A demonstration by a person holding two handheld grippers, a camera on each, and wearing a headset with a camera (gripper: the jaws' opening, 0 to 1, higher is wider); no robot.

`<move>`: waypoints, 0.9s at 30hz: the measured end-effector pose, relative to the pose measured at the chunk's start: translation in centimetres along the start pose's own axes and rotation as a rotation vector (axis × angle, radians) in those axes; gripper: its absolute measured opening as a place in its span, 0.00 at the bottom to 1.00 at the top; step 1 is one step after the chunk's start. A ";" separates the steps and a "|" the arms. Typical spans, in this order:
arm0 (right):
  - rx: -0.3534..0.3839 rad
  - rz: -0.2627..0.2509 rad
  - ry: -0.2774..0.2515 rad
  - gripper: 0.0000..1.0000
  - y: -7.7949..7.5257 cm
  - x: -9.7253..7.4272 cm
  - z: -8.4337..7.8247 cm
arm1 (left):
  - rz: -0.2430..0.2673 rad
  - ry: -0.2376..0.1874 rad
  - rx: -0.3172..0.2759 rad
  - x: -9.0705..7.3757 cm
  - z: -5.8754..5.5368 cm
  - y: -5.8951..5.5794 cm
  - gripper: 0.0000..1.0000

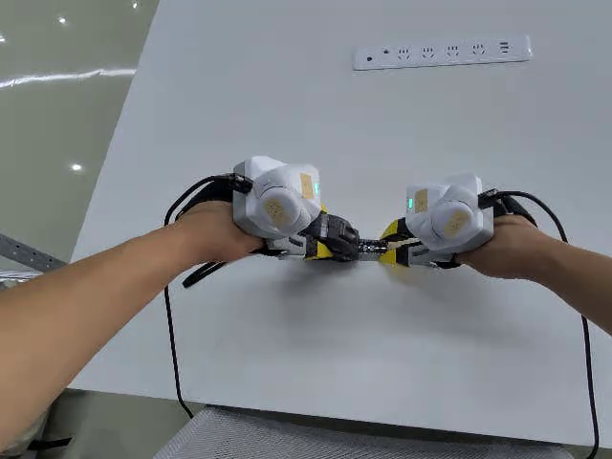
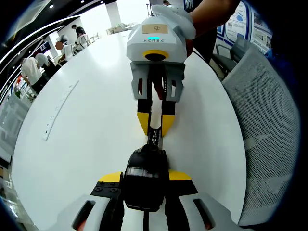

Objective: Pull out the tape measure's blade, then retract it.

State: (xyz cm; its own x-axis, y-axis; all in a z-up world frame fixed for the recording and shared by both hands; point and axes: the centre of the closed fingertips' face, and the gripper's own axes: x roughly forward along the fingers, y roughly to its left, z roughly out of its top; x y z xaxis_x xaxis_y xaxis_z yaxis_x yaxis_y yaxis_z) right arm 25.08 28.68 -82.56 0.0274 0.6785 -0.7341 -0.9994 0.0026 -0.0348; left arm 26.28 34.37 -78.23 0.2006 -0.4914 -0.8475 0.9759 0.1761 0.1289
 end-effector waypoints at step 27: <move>0.055 0.019 0.007 0.10 0.1 -2.6 -2.4 | 0.002 -0.003 -0.002 0.0 -0.1 0.0 0.28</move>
State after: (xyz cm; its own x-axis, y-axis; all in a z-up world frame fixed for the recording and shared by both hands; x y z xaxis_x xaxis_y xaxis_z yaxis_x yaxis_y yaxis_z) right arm 24.97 25.15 -82.22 0.0080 0.6736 -0.7391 -0.9994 0.0298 0.0163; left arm 26.28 34.44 -78.31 0.2027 -0.4933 -0.8459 0.9754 0.1784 0.1297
